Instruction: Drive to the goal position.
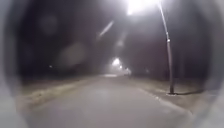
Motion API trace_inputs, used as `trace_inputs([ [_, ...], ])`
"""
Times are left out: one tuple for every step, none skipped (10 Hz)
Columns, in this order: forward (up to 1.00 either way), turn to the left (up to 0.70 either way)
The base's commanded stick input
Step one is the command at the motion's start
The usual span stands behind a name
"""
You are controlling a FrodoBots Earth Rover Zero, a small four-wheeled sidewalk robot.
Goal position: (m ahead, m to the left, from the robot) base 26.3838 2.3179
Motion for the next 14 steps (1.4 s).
trace_inputs([
  [1.00,0.00],
  [1.00,0.03],
  [1.00,0.09],
  [1.00,0.16],
  [1.00,0.15],
  [1.00,0.10],
  [1.00,0.04],
  [1.00,0.02],
  [1.00,0.02],
  [1.00,0.10],
  [1.00,0.14],
  [1.00,0.15],
  [1.00,0.12],
  [1.00,0.09],
])
